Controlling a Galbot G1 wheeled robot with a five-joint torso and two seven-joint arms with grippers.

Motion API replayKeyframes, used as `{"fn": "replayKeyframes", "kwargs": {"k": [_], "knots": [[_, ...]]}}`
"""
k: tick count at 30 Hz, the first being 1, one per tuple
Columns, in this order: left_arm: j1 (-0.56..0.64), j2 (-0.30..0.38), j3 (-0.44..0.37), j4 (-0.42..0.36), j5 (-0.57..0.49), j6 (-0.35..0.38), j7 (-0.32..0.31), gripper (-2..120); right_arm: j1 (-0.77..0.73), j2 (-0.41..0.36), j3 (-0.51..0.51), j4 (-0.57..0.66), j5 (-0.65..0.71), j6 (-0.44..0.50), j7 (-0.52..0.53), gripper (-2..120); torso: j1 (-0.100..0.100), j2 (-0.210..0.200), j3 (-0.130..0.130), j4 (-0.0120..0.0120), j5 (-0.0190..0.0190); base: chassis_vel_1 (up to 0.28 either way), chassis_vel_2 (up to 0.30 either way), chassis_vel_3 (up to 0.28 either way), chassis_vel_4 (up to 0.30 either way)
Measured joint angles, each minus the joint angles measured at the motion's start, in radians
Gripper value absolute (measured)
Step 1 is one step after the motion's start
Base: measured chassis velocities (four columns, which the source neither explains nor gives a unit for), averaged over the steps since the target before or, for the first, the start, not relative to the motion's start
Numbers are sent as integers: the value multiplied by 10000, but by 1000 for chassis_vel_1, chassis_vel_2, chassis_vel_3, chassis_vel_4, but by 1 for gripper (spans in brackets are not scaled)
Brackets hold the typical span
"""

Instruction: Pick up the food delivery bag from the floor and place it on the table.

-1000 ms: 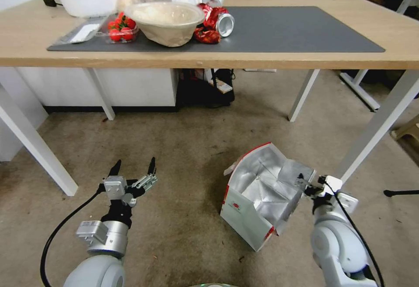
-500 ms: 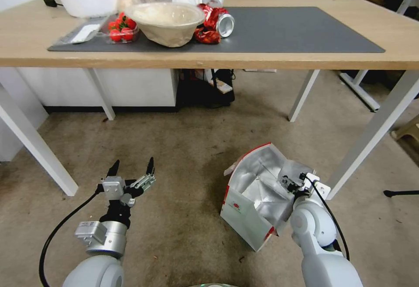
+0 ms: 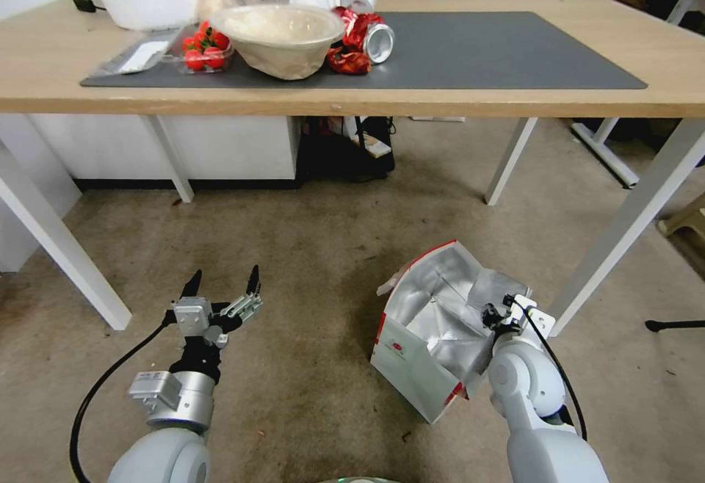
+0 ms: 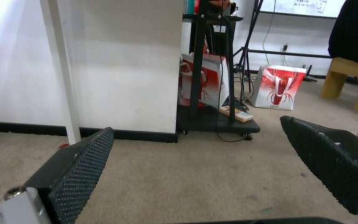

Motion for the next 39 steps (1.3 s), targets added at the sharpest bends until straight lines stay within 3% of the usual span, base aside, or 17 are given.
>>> {"fn": "replayKeyframes", "kwargs": {"k": [6,12,16,18,24,26,28,30,31,32,33,34,37,39], "knots": [[6,17,-6,-1,0,-12,0,100,-193,-109,68,287,-28,-17,-385,0,0,2,0,1,0,0,0,0,0],[12,8,-6,-17,-1,-34,0,100,-663,-459,132,852,-41,-25,-1316,0,0,2,0,0,1,0,0,0,0],[15,-4,-5,-23,-2,-35,1,100,-1107,-1120,185,1517,288,1,-2165,0,0,3,0,-1,1,0,0,0,0],[16,-33,9,-29,0,-39,1,100,-1454,-2071,226,2266,1032,-107,-2892,0,0,4,0,0,1,0,0,0,0],[13,-78,44,-34,11,-42,6,100,-1687,-3184,335,3052,1874,-185,-3660,0,0,5,0,0,0,0,0,0,0],[13,-97,52,-39,20,-47,7,100,-1807,-4176,443,3662,2541,-145,-4521,0,0,4,0,0,2,0,0,0,0],[14,-96,52,-42,19,-48,7,100,-1818,-4292,454,3724,2598,-129,-4638,0,0,5,0,-1,1,0,0,0,0],[17,-86,35,-73,19,-50,8,100,-1888,-5620,626,4288,3304,1,-5946,0,0,5,0,-2,3,0,0,0,0],[17,-86,35,-73,19,-50,8,100,-1888,-5620,626,4288,3304,1,-5946,0,0,5,0,-2,3,0,0,0,0],[22,-81,22,-86,18,-52,9,100,-1868,-6146,705,4429,3593,23,-6411,0,1,5,0,-1,0,0,0,0,0],[26,-72,4,-108,10,-54,9,100,-1733,-7020,835,4517,4072,104,-7277,0,0,5,0,1,1,0,0,0,0],[26,-72,4,-108,10,-54,9,100,-1733,-7020,835,4517,4072,104,-7277,0,0,5,0,1,1,0,0,0,0],[34,-83,-3,-116,5,-56,6,100,-1355,-8526,992,4215,4557,688,-9224,0,0,5,1,1,2,0,0,0,0],[35,-93,-4,-117,4,-58,6,100,-1276,-8846,999,4076,4615,909,-9648,0,0,5,0,2,3,0,0,0,0]]}}
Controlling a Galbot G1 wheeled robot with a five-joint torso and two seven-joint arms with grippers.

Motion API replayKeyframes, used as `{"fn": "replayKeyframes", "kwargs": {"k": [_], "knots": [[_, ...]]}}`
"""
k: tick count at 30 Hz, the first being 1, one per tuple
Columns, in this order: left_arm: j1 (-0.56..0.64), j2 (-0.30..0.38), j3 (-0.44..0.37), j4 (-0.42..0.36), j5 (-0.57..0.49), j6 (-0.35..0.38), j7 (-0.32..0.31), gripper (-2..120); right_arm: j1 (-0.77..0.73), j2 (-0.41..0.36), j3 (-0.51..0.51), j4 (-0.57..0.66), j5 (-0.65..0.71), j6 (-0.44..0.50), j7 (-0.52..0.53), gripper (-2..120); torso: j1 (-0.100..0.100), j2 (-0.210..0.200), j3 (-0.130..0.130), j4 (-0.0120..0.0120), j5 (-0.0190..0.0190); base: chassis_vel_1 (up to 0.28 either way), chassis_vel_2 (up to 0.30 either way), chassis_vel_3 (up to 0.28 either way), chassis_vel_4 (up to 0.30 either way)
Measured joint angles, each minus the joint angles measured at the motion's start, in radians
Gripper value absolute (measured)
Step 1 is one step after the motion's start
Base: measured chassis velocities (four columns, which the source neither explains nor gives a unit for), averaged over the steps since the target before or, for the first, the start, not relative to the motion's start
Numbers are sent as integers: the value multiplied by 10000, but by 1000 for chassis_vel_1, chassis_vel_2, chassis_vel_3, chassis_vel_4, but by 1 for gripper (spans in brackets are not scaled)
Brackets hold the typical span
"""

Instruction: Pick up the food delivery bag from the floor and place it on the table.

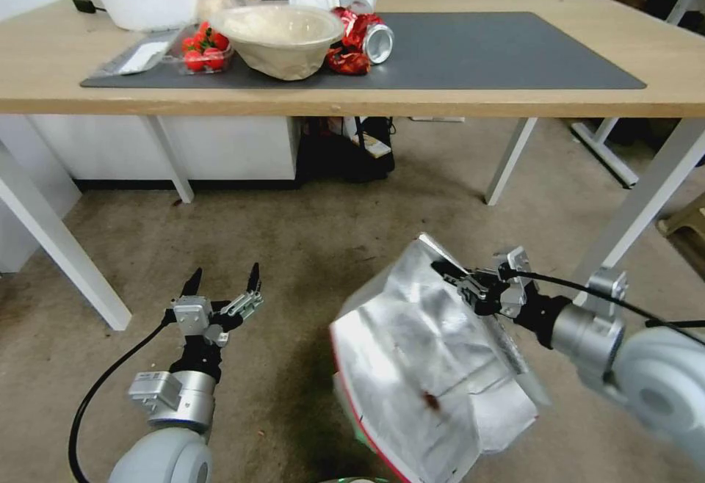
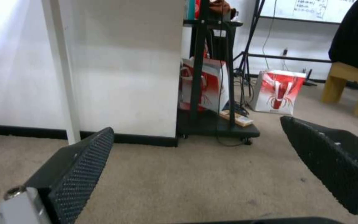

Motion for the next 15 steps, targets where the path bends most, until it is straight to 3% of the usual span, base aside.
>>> {"fn": "replayKeyframes", "kwargs": {"k": [1,4,6,7,9,15], "knots": [[1,-7,0,-2,-1,-3,-1,100,146,-635,21,-309,126,396,-806,0,0,0,0,-1,-1,0,0,0,0],[1,-9,-4,-12,-3,-3,-4,100,239,-1234,66,-587,192,824,-1562,0,1,0,0,-2,0,0,0,0,0],[-11,-13,-13,-19,-5,-1,-6,100,466,-2088,158,-1174,583,1714,-3078,0,1,0,0,-2,-3,0,0,0,0],[-11,-13,-13,-19,-5,-1,-6,100,466,-2088,158,-1174,583,1714,-3078,0,1,0,0,-2,-3,0,0,0,0],[-16,-18,-16,-21,-6,7,-7,100,909,-2565,179,-1593,1128,2005,-4374,0,1,0,1,-2,-1,0,0,0,0],[-18,-8,-34,-22,-42,11,-7,100,1493,-3127,195,-1763,1889,1915,-5027,0,1,0,1,-1,-3,0,0,0,0]]}}
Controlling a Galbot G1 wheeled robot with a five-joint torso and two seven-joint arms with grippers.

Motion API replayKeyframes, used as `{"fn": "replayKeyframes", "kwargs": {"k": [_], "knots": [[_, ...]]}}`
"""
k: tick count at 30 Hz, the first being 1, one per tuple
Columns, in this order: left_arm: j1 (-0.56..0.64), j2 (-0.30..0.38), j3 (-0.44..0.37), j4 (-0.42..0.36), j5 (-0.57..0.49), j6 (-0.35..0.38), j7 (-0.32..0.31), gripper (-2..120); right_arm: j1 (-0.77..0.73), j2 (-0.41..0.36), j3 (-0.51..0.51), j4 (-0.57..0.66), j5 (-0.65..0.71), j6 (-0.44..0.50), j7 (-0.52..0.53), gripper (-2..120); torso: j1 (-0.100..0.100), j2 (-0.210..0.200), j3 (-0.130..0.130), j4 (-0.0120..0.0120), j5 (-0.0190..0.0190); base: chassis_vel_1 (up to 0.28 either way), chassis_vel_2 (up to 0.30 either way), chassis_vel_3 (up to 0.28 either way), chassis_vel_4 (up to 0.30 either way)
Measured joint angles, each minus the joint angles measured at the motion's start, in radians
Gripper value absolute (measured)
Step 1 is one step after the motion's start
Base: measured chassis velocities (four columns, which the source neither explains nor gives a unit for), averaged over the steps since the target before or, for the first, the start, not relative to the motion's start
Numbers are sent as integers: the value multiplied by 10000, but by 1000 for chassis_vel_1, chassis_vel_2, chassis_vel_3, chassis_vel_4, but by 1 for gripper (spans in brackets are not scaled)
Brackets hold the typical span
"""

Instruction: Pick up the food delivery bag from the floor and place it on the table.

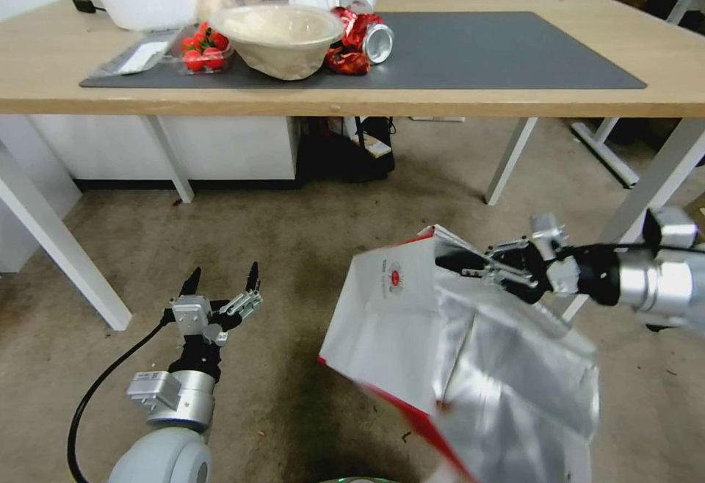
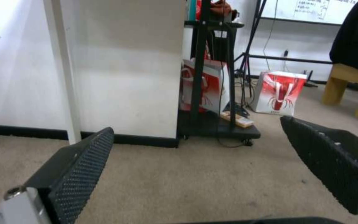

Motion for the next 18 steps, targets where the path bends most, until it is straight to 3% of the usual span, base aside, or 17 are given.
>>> {"fn": "replayKeyframes", "kwargs": {"k": [5,18], "knots": [[-46,14,-10,-5,-48,17,5,100,46,-344,-25,-7,70,-214,-29,0,0,0,0,0,0,0,0,0,0],[-51,11,-84,-19,-169,-49,226,100,-71,-380,-80,99,36,-378,-91,0,0,5,1,0,0,0,0,0,0]]}}
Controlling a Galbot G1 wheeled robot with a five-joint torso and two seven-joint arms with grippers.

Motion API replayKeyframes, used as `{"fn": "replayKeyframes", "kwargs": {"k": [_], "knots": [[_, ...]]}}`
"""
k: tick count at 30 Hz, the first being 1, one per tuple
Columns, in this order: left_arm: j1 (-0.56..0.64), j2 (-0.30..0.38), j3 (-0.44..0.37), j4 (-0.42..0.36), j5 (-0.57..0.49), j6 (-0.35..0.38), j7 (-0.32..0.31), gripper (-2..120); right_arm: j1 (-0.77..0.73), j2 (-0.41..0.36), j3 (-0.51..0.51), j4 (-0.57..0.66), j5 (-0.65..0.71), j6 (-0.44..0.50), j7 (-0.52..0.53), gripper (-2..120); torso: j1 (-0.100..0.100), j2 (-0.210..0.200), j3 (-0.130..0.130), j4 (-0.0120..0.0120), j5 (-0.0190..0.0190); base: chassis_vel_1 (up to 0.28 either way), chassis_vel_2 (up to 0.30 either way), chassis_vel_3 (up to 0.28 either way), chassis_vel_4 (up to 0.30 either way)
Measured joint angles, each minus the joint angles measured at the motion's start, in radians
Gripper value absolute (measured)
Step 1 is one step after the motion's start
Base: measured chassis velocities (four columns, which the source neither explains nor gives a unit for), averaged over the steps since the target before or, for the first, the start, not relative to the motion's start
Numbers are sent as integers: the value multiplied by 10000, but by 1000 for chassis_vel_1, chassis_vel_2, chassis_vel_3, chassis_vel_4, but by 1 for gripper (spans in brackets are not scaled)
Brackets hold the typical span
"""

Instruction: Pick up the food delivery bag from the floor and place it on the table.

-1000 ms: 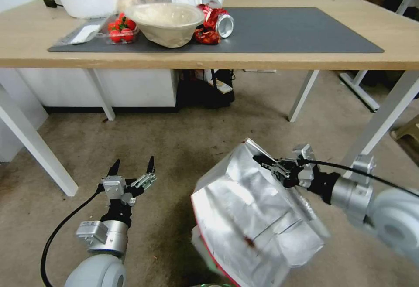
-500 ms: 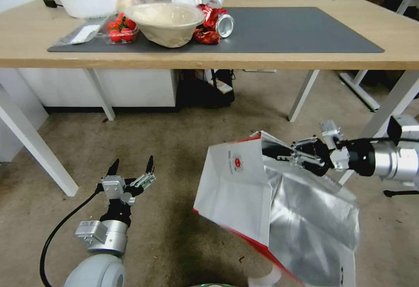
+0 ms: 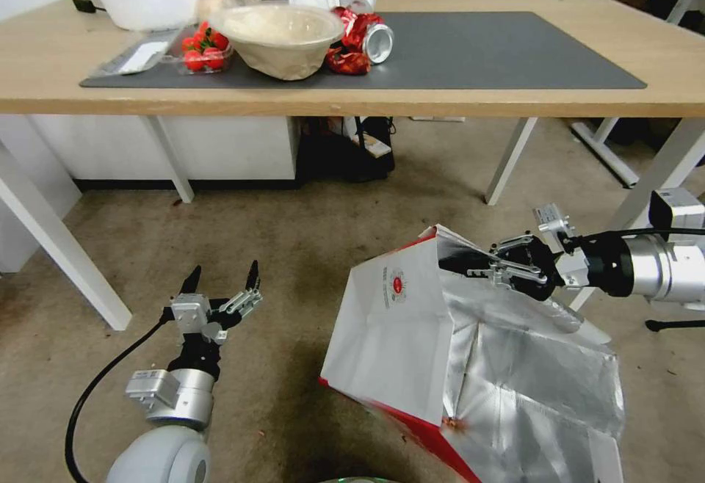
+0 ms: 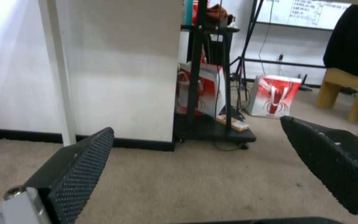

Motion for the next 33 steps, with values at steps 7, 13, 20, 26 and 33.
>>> {"fn": "replayKeyframes", "kwargs": {"k": [7,13,20,26,33], "knots": [[6,6,-36,0,-24,-52,30,100,-46,24,-20,65,-33,-50,14,0,16,229,189,-1,0,0,0,0,0],[10,25,-44,-13,-22,-48,28,100,-48,22,-33,86,-26,-84,44,0,25,420,376,0,0,0,0,0,0],[6,16,-47,-27,-21,-33,18,100,-42,-74,-103,62,-5,-99,2,0,51,766,701,0,0,0,0,0,0],[11,19,-62,-64,-20,-33,14,100,-44,-182,-116,49,0,-100,-116,0,75,965,881,0,0,0,0,0,0],[14,16,-72,-123,-20,0,13,100,-46,-247,-119,93,7,-99,-142,0,145,1318,1167,0,0,0,0,0,0]]}}
